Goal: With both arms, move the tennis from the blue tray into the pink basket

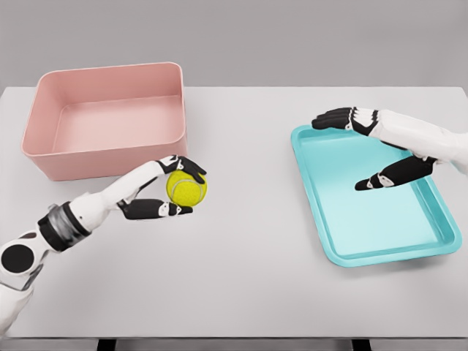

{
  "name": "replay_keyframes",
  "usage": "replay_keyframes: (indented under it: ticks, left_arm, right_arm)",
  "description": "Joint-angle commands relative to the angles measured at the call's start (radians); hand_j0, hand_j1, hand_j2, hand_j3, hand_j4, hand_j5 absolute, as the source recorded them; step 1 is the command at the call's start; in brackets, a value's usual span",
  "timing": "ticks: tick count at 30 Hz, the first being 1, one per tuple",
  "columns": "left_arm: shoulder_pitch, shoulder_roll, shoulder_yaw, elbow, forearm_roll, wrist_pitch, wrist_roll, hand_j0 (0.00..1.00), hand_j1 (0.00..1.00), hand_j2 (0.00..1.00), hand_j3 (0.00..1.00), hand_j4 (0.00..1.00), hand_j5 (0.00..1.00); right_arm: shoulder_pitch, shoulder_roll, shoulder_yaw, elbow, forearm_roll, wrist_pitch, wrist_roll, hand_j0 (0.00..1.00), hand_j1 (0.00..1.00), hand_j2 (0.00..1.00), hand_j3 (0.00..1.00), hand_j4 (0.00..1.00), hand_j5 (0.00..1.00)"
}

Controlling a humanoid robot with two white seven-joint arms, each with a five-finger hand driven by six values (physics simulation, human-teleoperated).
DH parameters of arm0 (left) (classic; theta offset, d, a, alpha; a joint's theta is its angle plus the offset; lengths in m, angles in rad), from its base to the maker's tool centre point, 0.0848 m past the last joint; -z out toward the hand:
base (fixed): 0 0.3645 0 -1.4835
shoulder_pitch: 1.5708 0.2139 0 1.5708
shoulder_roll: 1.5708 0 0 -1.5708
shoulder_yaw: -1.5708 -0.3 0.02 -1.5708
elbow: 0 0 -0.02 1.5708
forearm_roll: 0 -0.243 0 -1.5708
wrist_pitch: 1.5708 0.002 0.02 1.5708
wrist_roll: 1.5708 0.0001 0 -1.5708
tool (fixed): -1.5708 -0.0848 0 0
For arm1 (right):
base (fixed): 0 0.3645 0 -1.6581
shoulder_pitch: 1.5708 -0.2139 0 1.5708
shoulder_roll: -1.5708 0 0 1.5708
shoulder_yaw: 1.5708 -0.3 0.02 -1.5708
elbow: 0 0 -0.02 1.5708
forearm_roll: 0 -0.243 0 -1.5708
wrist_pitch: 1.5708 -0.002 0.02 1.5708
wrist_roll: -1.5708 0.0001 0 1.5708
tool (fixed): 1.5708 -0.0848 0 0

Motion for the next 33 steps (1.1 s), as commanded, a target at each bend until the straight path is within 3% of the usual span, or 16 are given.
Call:
replay_keyframes:
  ticks: [1, 17, 33]
  left_arm:
    - [-0.008, 0.001, 0.008, -0.001, 0.012, -0.013, 0.001, 0.49, 0.49, 0.49, 0.49, 0.49, 0.49]
    - [-0.104, 0.002, 0.074, 0.016, 0.061, 0.032, 0.001, 0.48, 0.48, 0.48, 0.48, 0.48, 0.48]
    - [-0.264, 0.001, 0.077, 0.235, 0.065, 0.142, -0.001, 0.48, 0.48, 0.48, 0.48, 0.48, 0.48]
  right_arm:
    - [0.0, 0.002, -0.005, -0.001, -0.008, 0.01, 0.0, 1.0, 1.0, 1.0, 1.0, 1.0, 1.0]
    - [0.002, 0.004, 0.003, -0.004, -0.008, 0.045, 0.0, 1.0, 1.0, 1.0, 1.0, 1.0, 1.0]
    - [0.002, 0.002, 0.003, -0.009, -0.008, 0.047, 0.0, 1.0, 1.0, 1.0, 1.0, 1.0, 1.0]
